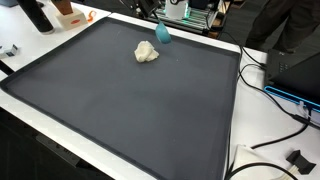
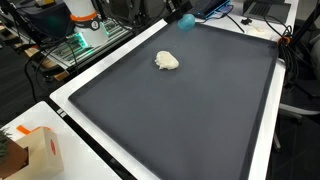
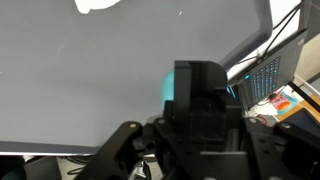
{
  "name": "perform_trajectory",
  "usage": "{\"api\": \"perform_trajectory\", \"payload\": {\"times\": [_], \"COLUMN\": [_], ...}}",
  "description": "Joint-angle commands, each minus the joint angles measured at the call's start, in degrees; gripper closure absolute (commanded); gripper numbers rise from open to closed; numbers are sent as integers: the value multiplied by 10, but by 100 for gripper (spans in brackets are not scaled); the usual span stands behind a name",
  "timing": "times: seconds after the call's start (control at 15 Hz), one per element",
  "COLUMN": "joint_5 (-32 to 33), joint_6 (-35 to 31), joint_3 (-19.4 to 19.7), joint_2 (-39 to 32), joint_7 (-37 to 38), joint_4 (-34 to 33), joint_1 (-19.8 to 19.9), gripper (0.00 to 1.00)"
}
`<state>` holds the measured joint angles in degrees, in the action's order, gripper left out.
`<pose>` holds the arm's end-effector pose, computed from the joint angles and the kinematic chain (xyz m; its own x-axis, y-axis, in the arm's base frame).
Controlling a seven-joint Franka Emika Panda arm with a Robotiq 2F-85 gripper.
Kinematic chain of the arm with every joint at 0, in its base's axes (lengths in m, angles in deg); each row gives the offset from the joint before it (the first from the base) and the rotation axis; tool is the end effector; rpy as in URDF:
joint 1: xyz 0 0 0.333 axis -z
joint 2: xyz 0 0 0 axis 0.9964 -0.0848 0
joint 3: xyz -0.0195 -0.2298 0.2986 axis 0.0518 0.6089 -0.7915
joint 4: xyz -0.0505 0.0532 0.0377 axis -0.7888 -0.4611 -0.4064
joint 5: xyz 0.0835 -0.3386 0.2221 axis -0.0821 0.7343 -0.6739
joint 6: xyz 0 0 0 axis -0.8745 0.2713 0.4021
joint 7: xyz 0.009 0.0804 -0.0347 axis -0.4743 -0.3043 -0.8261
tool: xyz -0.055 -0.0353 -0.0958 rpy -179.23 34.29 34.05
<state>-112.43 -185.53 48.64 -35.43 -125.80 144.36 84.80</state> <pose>0.5078 -0.0141 0.4014 0.6561 0.5619 0.5038 0.7538 -0.5198 -0.4020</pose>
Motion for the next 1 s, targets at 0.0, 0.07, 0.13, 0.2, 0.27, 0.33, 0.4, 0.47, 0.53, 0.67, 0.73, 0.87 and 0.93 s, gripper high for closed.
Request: {"api": "perform_trajectory", "payload": {"times": [0.0,0.07,0.13,0.2,0.27,0.33,0.4,0.47,0.53,0.67,0.73,0.87,0.93], "joint_5": [-41,-46,-51,-53,-55,-58,-61,-64,-66,-69,-71,-76,-81], "joint_6": [68,85,100,114,126,137,146,153,156,157,158,156,156], "joint_3": [4,4,5,6,8,9,10,11,12,15,16,18,19], "joint_2": [-34,-41,-48,-55,-62,-68,-75,-82,-88,-97,-102,-110,-113], "joint_7": [-30,-31,-32,-31,-32,-33,-34,-34,-30,-24,-23,-20,-20], "joint_4": [-16,-17,-19,-20,-20,-21,-22,-22,-22,-20,-19,-17,-17], "joint_1": [31,39,46,54,61,67,73,79,84,93,97,105,108], "gripper": [75,75,75,75,75,75,75,75,75,75,75,75,75]}}
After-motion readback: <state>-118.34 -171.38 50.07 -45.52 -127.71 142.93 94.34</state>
